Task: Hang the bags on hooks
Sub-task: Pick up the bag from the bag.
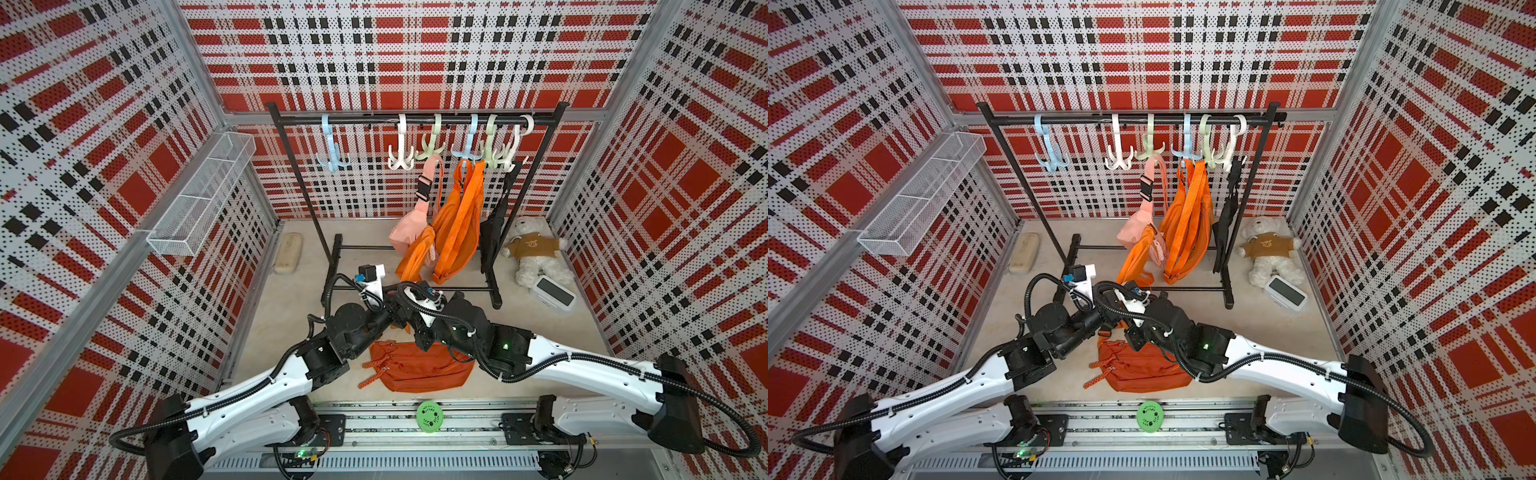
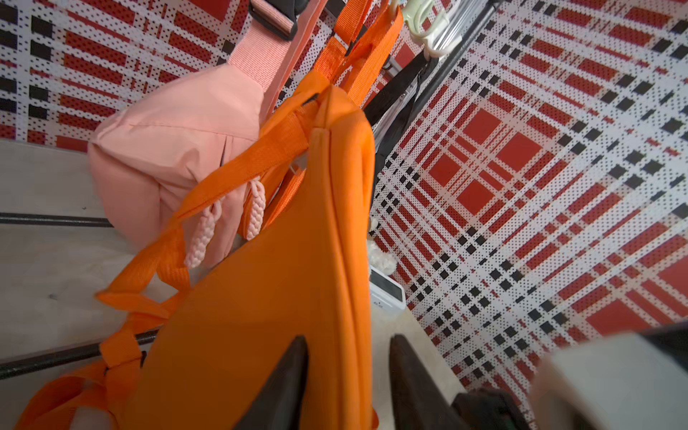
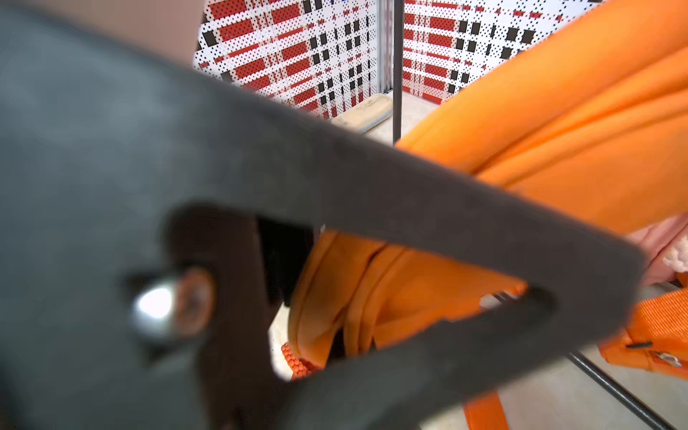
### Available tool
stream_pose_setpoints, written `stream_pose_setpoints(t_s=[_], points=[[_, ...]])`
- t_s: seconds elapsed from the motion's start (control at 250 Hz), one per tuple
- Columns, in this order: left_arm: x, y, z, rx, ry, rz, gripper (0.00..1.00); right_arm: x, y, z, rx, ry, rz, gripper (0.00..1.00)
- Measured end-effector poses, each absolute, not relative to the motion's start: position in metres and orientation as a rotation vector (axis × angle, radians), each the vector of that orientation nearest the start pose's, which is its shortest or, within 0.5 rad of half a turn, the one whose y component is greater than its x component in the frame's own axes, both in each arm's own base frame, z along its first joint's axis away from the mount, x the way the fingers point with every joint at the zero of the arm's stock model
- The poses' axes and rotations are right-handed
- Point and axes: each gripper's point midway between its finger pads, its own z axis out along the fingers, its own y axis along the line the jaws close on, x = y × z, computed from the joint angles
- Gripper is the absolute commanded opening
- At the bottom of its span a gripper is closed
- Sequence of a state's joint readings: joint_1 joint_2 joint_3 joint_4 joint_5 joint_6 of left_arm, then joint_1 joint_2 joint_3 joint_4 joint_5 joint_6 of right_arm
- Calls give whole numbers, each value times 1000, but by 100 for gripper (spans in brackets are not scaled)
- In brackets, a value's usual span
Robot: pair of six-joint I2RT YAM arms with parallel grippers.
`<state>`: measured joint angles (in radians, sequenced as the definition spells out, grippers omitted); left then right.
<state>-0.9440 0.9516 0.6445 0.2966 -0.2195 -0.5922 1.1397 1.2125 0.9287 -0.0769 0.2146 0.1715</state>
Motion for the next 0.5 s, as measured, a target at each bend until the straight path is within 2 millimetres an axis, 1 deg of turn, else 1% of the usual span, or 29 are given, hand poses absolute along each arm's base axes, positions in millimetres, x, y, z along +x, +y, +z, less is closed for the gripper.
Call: stream_pose_setpoints(t_s=[0.084, 0.152, 0.192, 0.208, 0.224, 0.244, 0.3, 0.324, 0.36, 0.376, 0.412, 0.464, 0.5], points=[[240, -266, 309, 119, 1680, -994, 11, 201, 350, 266, -783, 1809, 655, 0], [237, -261, 312, 121, 1674, -989, 3, 199, 347, 270, -781, 1796, 657, 3], [236, -259, 315, 123, 1669, -991, 0, 197, 347, 273, -786, 1783, 663, 8], [235, -258, 315, 124, 1667, -993, 0, 196, 347, 274, -788, 1779, 665, 12], [234, -257, 317, 125, 1665, -996, 0, 195, 347, 275, -790, 1775, 667, 18], [232, -256, 318, 128, 1665, -998, 0, 194, 346, 276, -793, 1768, 668, 29], [231, -250, 319, 129, 1666, -992, 0, 194, 341, 280, -784, 1753, 658, 63], [231, -246, 320, 125, 1668, -986, 0, 194, 337, 283, -771, 1748, 652, 75], [231, -239, 321, 124, 1669, -983, 0, 196, 329, 287, -750, 1736, 637, 89], [232, -237, 321, 124, 1670, -979, 0, 196, 325, 288, -743, 1732, 632, 92], [233, -229, 322, 128, 1673, -977, 0, 199, 314, 294, -710, 1720, 614, 97], [235, -218, 325, 135, 1679, -982, 0, 205, 295, 305, -661, 1705, 603, 100], [238, -210, 327, 134, 1686, -987, 0, 210, 282, 312, -624, 1698, 599, 100]])
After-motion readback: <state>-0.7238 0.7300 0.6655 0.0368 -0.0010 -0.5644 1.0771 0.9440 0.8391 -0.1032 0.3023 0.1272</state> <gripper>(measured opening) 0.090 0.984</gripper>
